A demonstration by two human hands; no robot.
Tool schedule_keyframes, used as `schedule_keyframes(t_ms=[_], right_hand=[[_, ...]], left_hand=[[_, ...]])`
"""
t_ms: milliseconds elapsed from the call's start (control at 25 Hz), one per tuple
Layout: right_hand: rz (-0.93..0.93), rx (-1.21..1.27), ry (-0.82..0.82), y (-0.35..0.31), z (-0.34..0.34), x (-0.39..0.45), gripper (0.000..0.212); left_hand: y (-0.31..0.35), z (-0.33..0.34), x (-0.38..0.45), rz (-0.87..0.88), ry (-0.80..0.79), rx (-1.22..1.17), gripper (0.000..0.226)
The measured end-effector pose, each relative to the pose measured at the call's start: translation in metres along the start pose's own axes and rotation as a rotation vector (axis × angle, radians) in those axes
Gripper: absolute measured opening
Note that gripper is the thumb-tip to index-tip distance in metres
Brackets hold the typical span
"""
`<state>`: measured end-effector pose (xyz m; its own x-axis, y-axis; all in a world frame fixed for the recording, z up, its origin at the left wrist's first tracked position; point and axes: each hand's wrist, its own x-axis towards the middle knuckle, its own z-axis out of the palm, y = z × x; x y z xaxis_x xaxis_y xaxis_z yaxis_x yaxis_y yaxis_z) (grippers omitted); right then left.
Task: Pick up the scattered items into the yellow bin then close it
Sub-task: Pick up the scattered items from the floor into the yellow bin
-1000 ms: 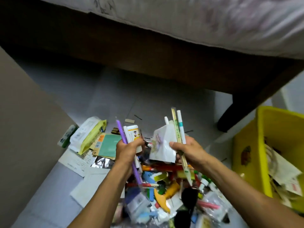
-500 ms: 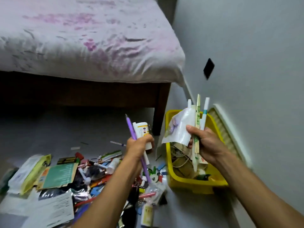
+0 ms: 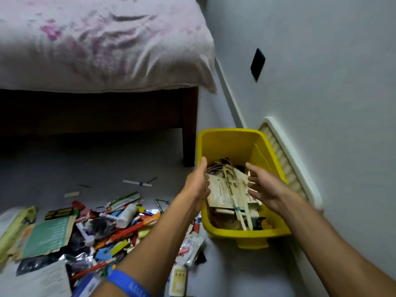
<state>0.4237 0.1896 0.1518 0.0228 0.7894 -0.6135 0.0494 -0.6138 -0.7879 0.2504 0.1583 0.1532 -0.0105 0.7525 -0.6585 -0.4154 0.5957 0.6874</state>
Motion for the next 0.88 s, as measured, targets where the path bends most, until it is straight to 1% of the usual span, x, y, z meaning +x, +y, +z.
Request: schedule_keyframes(t_ms=[40, 120, 200, 240, 400, 520, 600, 640, 680, 720, 800, 840, 880], right_hand=[[-0.034, -0.002, -0.019, 0.003, 0.009, -0.006, 0.014], [-0.102, -0.033, -0.105, 0.011, 0.04, -0.024, 0.008], [-0.142, -0.056, -0.177, 0.021, 0.077, -0.04, 0.017], [-0.141, -0.074, -0.21, 0.027, 0.097, -0.047, 0.016], [-0.057, -0.216, -0.336, 0.063, 0.179, -0.056, 0.007], [0.017, -0.362, -0.376, 0.095, 0.21, -0.04, 0.009], [-0.019, -0.487, -0.372, 0.117, 0.236, -0.016, 0.015], [-0.076, -0.566, -0.367, 0.126, 0.25, -0.004, 0.022], [-0.176, -0.694, -0.362, 0.135, 0.264, 0.01, 0.034], [-0.324, -0.901, -0.365, 0.143, 0.278, 0.026, 0.049], [-0.594, -1.365, -0.436, 0.16, 0.304, 0.056, 0.077], [-0.669, -1.537, -0.465, 0.164, 0.313, 0.064, 0.084], [-0.714, -1.658, -0.472, 0.168, 0.321, 0.07, 0.086]], left_hand=[[-0.003, -0.012, -0.006, 0.038, 0.062, -0.021, 0.054], [-0.009, -0.043, -0.021, 0.106, 0.138, -0.101, 0.039], [-0.016, -0.077, -0.034, 0.136, 0.219, -0.147, 0.03], [-0.022, -0.095, -0.038, 0.128, 0.26, -0.144, 0.029], [-0.048, -0.183, -0.042, 0.065, 0.404, -0.081, 0.027], [-0.069, -0.237, -0.032, 0.038, 0.525, 0.018, 0.014], [-0.078, -0.273, -0.015, 0.034, 0.597, 0.083, 0.01], [-0.082, -0.289, -0.007, 0.041, 0.626, 0.113, 0.011], [-0.085, -0.301, 0.001, 0.045, 0.66, 0.146, 0.012], [-0.088, -0.312, 0.008, 0.051, 0.697, 0.173, 0.013], [-0.093, -0.332, 0.02, 0.067, 0.746, 0.202, 0.015], [-0.093, -0.339, 0.022, 0.082, 0.755, 0.225, 0.017], [-0.093, -0.348, 0.024, 0.104, 0.76, 0.269, 0.02]])
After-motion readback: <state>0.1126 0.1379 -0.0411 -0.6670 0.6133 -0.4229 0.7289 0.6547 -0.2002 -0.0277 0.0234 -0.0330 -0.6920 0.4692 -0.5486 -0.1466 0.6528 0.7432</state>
